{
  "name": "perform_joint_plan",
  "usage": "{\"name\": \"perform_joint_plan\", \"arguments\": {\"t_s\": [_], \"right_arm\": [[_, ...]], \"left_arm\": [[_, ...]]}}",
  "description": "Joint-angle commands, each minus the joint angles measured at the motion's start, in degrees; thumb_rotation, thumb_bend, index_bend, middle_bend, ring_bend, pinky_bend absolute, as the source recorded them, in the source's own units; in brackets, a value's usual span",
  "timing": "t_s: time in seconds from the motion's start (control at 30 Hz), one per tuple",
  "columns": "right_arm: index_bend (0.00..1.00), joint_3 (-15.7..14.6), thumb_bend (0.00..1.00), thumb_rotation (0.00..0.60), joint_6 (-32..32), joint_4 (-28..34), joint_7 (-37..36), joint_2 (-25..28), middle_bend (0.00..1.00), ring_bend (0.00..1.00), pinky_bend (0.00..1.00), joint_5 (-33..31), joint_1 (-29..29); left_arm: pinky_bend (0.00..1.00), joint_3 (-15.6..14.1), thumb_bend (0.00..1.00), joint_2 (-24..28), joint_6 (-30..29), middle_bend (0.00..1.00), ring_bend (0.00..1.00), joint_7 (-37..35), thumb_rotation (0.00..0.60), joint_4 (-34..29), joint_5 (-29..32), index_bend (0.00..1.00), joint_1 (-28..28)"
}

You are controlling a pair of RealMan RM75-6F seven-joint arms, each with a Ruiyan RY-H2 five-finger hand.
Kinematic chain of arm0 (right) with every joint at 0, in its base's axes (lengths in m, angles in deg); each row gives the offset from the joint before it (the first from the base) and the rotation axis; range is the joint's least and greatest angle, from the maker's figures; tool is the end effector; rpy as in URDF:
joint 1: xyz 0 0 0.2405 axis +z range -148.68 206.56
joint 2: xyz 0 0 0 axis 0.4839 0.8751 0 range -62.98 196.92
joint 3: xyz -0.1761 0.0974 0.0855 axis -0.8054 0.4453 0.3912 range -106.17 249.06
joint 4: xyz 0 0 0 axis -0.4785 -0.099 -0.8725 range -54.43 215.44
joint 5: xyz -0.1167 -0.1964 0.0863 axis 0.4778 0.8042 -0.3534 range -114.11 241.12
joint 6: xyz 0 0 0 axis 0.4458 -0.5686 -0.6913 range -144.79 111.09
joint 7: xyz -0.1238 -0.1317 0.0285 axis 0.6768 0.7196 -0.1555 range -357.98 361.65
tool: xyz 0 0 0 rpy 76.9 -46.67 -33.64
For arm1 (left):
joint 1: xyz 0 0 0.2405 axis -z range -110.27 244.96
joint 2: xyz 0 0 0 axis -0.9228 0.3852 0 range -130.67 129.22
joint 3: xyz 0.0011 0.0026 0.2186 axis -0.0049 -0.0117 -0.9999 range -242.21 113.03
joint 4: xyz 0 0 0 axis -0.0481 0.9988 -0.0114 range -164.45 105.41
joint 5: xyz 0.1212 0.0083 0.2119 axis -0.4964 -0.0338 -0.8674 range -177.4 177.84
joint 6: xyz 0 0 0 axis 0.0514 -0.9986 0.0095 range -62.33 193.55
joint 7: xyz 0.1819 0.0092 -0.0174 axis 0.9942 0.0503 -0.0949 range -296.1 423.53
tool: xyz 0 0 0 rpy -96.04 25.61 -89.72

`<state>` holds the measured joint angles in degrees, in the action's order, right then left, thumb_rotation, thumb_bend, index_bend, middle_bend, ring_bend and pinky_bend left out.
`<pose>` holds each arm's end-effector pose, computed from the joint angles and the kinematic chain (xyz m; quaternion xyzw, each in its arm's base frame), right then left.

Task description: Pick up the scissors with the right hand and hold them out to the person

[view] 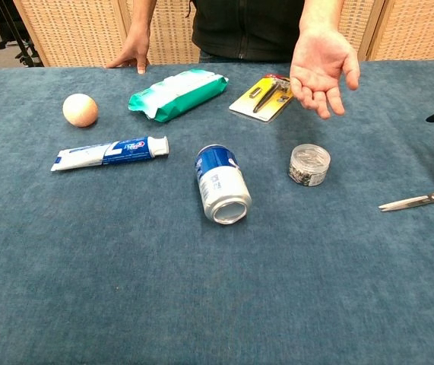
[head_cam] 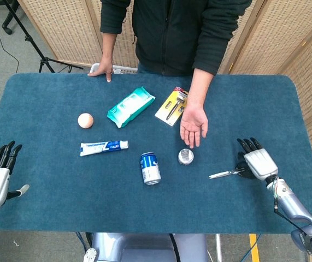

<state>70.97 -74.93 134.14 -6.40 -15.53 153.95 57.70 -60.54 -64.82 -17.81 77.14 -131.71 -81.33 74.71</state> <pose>-0.3229 -0.3518 0.0211 0.7743 -0.3114 0.2539 0.4890 -0.2519 0.2323 0.0968 -0.6034 -0.3780 -0.3665 0.5989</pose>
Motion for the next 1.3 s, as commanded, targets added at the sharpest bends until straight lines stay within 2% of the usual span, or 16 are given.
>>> {"name": "perform_joint_plan", "arguments": {"t_s": [0.03,0.5,0.83,1.3], "right_arm": [[0.39,-0.1,0.21,0.6,0.0,-0.2,0.0,-0.2,0.03,0.0,0.0,-0.1,0.1],[0.39,-0.6,0.21,0.6,1.7,-1.4,1.7,-1.2,0.03,0.0,0.0,-0.7,1.0],[0.39,-0.2,0.21,0.6,0.5,-1.9,2.2,-2.1,0.04,0.0,0.0,-1.6,0.5],[0.52,-0.6,0.21,0.6,-0.4,-2.8,2.6,-2.8,0.05,0.0,0.0,-1.7,0.0]], "left_arm": [[0.0,0.0,0.0,0.0,0.0,0.0,0.0,0.1,0.6,0.0,0.0,0.0,0.0],[0.0,0.0,0.0,0.0,-0.1,0.0,0.0,0.0,0.6,0.0,0.1,0.0,0.0],[0.0,0.0,0.0,0.1,0.1,0.0,0.0,-0.1,0.6,0.0,0.3,0.0,0.2],[0.0,-0.1,0.0,0.0,-0.1,0.0,0.0,0.0,0.6,-0.1,0.2,0.0,0.1]]}}
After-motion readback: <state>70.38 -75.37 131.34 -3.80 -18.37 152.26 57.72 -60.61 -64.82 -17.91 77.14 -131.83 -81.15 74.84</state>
